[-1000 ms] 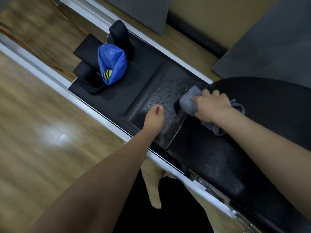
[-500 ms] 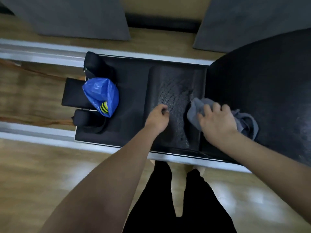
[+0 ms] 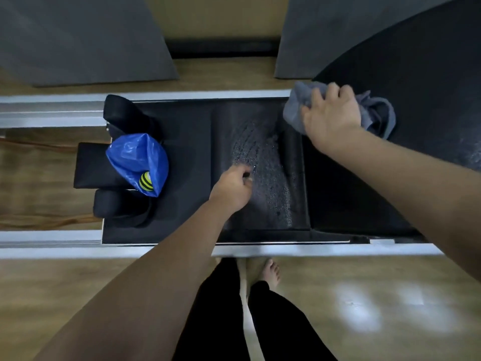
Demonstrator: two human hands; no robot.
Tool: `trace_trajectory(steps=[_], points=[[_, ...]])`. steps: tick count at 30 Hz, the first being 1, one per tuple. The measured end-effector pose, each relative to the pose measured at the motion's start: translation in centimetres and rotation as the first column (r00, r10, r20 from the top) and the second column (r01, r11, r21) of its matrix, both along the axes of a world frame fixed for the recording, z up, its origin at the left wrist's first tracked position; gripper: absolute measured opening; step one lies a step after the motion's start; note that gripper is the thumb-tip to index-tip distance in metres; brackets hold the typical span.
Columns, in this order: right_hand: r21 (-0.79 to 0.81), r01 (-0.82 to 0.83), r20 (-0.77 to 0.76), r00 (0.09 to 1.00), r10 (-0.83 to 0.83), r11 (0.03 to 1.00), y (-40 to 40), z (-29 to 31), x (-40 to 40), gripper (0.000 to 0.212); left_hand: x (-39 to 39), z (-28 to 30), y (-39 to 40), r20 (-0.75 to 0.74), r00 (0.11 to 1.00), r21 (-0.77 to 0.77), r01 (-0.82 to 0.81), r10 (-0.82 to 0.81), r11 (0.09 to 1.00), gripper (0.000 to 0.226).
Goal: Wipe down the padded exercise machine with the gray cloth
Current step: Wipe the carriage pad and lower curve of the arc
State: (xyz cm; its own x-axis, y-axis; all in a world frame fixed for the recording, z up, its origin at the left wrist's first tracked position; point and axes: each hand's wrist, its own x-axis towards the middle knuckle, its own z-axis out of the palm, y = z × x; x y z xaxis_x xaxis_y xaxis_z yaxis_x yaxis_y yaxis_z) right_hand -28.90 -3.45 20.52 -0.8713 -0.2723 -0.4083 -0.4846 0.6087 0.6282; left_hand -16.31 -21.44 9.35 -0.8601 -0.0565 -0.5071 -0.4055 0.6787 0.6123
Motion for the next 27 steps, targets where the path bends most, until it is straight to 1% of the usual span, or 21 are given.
trace_trajectory(steps=[2,4,7,8,10,13,16,17,18,20,21,23,25,26,27], points=[[0.022,-0.051,-0.011,0.999,0.051,0.998,-0.2,-0.1,1.2,0.047,0.0,-0.5,-0.3,-0.028,0.995,-0.043,0.092,-0.093,0.995,0.036],[0.037,-0.098,0.042,0.994,0.096,0.995,0.0,-0.5,3.8,0.047,-0.8,-0.8,-0.7,-0.021,0.978,-0.086,0.206,-0.208,0.975,0.04],[0.033,-0.158,0.141,0.978,0.152,0.987,0.0,-2.4,9.2,0.044,-2.8,-1.3,-1.1,-0.007,0.968,-0.096,0.251,-0.253,0.963,0.044],[0.029,-0.149,0.168,0.975,0.142,0.988,-0.1,-3.2,10.7,0.041,-3.3,-1.3,-1.3,-0.007,0.965,-0.093,0.261,-0.263,0.961,0.045],[0.007,-0.064,0.177,0.982,0.061,0.998,-0.4,-4.4,12.0,0.042,-4.1,-1.4,-1.5,-0.018,0.949,-0.097,0.311,-0.314,0.945,0.046],[-0.068,0.103,0.085,0.992,-0.097,0.992,-0.9,-4.6,12.1,0.049,-4.6,-1.7,-2.4,-0.005,0.922,-0.118,0.384,-0.387,0.916,0.047],[-0.178,0.238,0.034,0.971,-0.236,0.955,-1.4,-5.5,12.4,0.054,-5.2,-2.3,-3.4,-0.006,0.918,-0.138,0.392,-0.397,0.909,0.049],[-0.24,0.267,0.009,0.962,-0.273,0.933,-1.6,-6.0,12.6,0.054,-5.4,-2.5,-3.6,-0.022,0.918,-0.149,0.389,-0.396,0.909,0.05],[-0.321,0.291,-0.019,0.95,-0.313,0.901,-1.8,-6.5,12.8,0.055,-5.7,-2.7,-3.9,-0.044,0.916,-0.164,0.387,-0.399,0.907,0.052],[-0.499,0.349,-0.039,0.906,-0.422,0.794,-2.3,-8.0,13.4,0.062,-6.3,-3.1,-4.2,-0.085,0.902,-0.194,0.401,-0.422,0.895,0.056],[-0.561,0.405,-0.007,0.87,-0.494,0.722,-2.8,-8.9,13.8,0.067,-6.8,-3.3,-4.2,-0.1,0.895,-0.208,0.409,-0.435,0.889,0.058],[-0.664,0.527,0.105,0.767,-0.632,0.53,-4.0,-10.8,14.8,0.074,-7.9,-3.7,-4.3,-0.125,0.891,-0.23,0.402,-0.436,0.886,0.061],[-0.736,0.59,0.203,0.659,-0.724,0.331,-5.2,-12.8,16.0,0.077,-9.5,-4.2,-4.5,-0.154,0.916,-0.229,0.331,-0.37,0.915,0.063],[-0.766,0.584,0.214,0.627,-0.749,0.27,-5.7,-13.7,16.5,0.078,-10.3,-4.5,-4.8,-0.165,0.938,-0.211,0.27,-0.306,0.94,0.064],[-0.79,0.567,0.209,0.607,-0.767,0.233,-6.2,-14.5,16.8,0.079,-11.2,-5.0,-5.1,-0.168,0.957,-0.185,0.204,-0.236,0.961,0.065]])
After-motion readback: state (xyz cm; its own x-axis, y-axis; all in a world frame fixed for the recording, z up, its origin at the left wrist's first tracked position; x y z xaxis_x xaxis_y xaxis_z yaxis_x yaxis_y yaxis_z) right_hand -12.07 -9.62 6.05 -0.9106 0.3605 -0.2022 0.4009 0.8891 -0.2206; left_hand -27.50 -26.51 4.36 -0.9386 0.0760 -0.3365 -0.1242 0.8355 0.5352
